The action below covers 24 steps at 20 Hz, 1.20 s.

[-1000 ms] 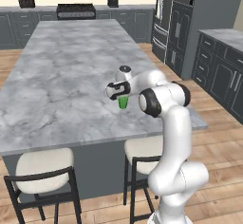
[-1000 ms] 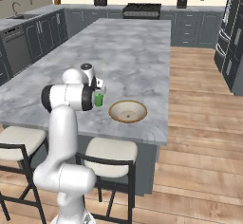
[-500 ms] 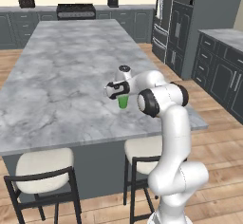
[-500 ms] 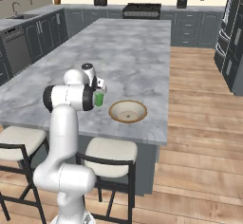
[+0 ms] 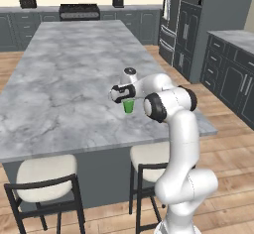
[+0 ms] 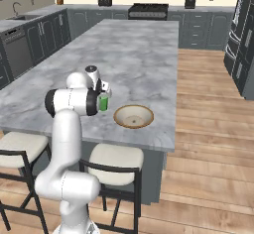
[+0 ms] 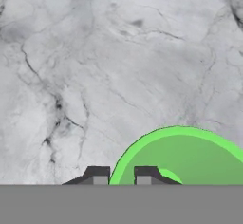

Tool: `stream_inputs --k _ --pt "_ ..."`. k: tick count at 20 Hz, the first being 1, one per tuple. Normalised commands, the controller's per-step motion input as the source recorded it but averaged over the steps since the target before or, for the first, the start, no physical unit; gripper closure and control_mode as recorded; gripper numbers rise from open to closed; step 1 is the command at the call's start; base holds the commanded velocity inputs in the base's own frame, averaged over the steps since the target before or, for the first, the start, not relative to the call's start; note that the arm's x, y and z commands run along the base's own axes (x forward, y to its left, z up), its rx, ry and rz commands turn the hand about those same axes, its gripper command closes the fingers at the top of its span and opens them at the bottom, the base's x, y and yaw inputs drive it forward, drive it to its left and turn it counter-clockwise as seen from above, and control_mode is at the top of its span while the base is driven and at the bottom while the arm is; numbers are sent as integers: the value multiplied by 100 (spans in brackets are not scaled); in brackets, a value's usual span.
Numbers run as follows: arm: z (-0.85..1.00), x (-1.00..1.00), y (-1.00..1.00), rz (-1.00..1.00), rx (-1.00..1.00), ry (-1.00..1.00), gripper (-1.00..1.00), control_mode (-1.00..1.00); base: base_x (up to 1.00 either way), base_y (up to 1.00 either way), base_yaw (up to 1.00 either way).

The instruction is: Place the cup inside the bowl on the dining table and move the bowl to any counter.

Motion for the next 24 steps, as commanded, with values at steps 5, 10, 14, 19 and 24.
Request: stream_inputs --k 5,10,14,19,24 --pt "4 0 0 1 0 0 100 -100 0 0 0" --pt "39 0 1 5 0 -1 100 -100 0 0 0" --pt "37 -28 1 4 0 0 100 -100 0 0 0" --pt "32 -62 0 3 0 0 100 -100 0 0 0" --pt "20 -57 -4 1 0 0 100 -100 0 0 0"
